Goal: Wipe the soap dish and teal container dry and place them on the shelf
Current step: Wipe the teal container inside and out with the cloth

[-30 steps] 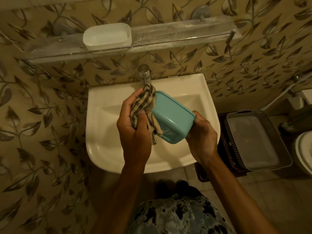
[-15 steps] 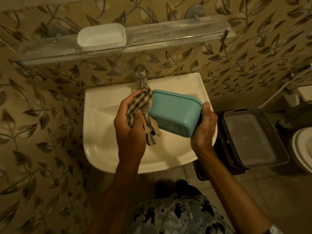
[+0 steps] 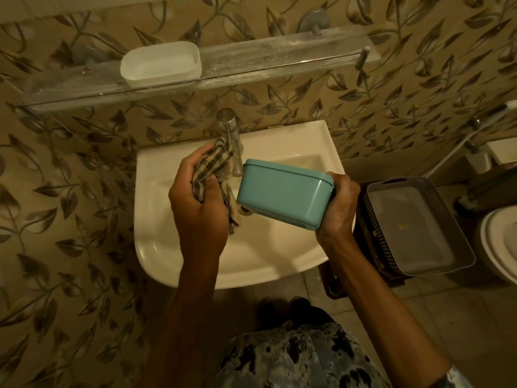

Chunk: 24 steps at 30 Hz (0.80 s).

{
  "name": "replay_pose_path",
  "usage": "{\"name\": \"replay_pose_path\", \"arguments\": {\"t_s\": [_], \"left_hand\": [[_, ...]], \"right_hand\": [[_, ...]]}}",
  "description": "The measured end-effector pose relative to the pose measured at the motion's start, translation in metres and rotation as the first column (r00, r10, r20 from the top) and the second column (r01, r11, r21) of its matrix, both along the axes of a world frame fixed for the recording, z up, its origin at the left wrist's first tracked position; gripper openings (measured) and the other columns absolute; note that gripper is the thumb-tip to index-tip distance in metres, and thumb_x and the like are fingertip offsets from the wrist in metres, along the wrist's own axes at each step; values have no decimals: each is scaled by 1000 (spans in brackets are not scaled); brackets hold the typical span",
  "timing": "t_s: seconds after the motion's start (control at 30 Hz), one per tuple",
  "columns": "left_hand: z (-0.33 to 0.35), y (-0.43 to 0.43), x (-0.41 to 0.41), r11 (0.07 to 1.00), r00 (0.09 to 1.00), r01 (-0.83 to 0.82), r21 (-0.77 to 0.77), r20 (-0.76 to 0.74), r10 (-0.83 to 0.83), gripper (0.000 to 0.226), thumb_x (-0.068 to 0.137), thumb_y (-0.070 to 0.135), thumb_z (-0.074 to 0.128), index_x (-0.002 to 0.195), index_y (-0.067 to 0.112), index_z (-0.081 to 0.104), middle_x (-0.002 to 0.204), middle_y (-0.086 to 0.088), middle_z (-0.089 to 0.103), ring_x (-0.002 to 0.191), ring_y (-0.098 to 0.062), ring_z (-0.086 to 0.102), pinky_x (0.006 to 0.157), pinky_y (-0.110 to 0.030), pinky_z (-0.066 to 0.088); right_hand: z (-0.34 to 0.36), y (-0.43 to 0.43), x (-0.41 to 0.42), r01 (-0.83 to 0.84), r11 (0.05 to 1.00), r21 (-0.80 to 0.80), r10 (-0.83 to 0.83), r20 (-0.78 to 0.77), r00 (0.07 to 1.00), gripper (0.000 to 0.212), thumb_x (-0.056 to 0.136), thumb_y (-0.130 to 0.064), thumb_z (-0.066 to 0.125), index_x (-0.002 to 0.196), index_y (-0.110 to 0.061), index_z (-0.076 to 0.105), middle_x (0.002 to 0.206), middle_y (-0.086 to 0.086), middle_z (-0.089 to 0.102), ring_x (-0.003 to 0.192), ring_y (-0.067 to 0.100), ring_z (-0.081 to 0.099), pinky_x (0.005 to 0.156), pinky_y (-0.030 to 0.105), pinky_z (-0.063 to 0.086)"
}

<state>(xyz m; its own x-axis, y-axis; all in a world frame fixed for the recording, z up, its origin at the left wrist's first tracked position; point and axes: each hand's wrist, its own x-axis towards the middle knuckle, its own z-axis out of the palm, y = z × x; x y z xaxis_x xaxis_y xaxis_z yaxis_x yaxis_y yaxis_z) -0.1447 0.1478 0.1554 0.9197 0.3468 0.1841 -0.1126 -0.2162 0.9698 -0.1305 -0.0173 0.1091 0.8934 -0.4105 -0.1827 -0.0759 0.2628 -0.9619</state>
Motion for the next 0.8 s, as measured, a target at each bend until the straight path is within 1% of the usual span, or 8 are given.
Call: {"name": "replay_pose_path", "arguments": {"t_s": [0.2,0.3,0.37,0.4,0.43,0.5,0.57,0.8], "left_hand": [[9,-49,-29,964,996,88,249,-32,-83,47,88,1,44,129,20,53,129,2,53,120,-20,50,97,-43,48],[10,-81,-58,858,986,142,494,10,-169,45,85,19,44,127,32,54,130,7,54,120,-21,45,93,-43,41],[8,-94,-66,746,972,160,647,30,-235,46,82,19,56,124,36,56,132,7,55,119,-21,43,88,-41,35],[6,-96,-66,711,969,154,686,33,-243,45,81,20,59,123,35,58,132,6,56,119,-21,43,88,-41,34],[6,-95,-64,713,971,146,685,39,-236,42,82,21,56,122,34,60,131,5,57,119,-23,45,88,-42,35],[7,-85,-56,795,979,134,592,47,-200,45,83,20,43,122,35,58,129,3,57,118,-26,48,89,-47,40],[7,-68,-47,871,987,129,474,24,-158,52,82,12,38,126,35,51,129,3,54,118,-23,47,90,-50,44],[-2,-40,-26,961,999,23,277,-48,-10,59,78,-10,42,130,15,54,129,-4,54,118,-21,49,98,-46,46]], "right_hand": [[-3,2,3,31,996,-87,-30,10,999,33,77,-32,42,49,-15,40,44,-6,43,42,9,44,43,19,32],[-14,15,-24,-84,986,-146,85,1,996,30,93,-20,36,94,-2,61,93,22,64,82,26,63,71,17,49],[-7,33,-42,-55,967,-248,21,-137,990,30,101,9,30,125,1,46,124,40,46,112,57,50,104,67,33],[-13,32,-43,-19,935,-355,1,-49,999,36,97,20,30,124,3,45,122,42,45,113,64,45,100,81,17],[-13,27,-37,-77,986,-149,66,-74,995,33,94,22,34,117,4,50,112,38,50,107,58,51,97,82,20],[-16,12,-25,-79,997,13,79,37,996,26,97,4,45,77,-3,60,76,18,56,75,29,58,77,53,48],[-5,-4,-12,67,998,8,-67,-20,998,36,85,-24,51,49,-20,51,53,2,48,52,18,51,53,30,43],[-5,-1,-13,42,998,-54,-43,-13,999,48,61,-46,50,52,1,43,50,5,42,51,23,46,52,31,36]]}}
